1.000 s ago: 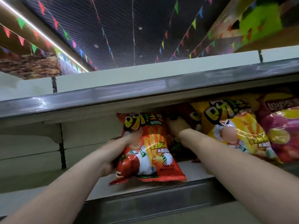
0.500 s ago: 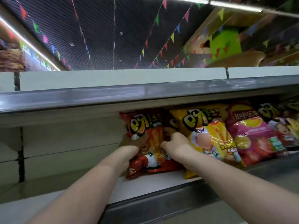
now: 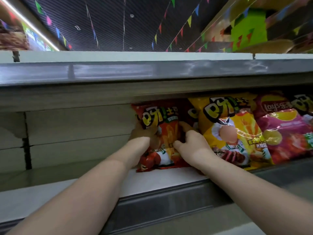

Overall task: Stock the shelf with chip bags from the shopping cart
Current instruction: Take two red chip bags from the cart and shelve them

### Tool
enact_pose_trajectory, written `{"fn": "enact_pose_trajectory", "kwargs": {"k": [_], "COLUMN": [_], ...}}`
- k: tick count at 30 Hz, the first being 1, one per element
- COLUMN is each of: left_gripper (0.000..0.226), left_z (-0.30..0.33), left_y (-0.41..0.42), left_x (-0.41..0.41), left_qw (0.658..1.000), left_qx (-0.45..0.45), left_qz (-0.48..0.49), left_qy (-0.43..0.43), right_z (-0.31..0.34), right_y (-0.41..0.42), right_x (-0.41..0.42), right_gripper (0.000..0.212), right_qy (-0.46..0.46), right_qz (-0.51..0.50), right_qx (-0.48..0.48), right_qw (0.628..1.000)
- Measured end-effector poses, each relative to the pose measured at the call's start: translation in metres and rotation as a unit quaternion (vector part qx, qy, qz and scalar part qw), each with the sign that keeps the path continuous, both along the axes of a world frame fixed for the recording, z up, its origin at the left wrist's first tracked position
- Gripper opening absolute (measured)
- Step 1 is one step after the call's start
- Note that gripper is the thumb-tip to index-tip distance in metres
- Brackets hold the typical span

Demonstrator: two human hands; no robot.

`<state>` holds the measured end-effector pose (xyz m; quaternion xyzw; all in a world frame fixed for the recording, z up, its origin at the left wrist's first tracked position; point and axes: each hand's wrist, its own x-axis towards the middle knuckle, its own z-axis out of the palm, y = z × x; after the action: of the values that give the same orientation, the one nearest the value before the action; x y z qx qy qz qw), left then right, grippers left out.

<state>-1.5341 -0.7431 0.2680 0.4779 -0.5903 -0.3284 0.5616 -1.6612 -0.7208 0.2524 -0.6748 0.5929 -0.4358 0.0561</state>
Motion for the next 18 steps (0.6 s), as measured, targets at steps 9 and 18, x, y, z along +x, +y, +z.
{"fn": "enact_pose_trajectory", "kwargs": {"k": [9,18], "left_gripper": [0.08,0.054], "left_z": [-0.007,0.003], "left_y": [-0.002,0.015], "left_x": [0.0,0.018], "left_qw": [0.999,0.988], "left_qx": [-0.014,-0.06], "left_qz": [0.034,0.123], "left_qy": [-0.034,-0.068], "right_z": [-0.003,-0.003], "right_y": [0.003,0.007], "right_x": [0.006,0.004], "right_gripper": [0.051,0.061], "right_qy": [0.079,0.069], "right_qz": [-0.042,-0.005], "right_qx": [-0.035,-0.081], "right_qw": [0.995,0.994]}}
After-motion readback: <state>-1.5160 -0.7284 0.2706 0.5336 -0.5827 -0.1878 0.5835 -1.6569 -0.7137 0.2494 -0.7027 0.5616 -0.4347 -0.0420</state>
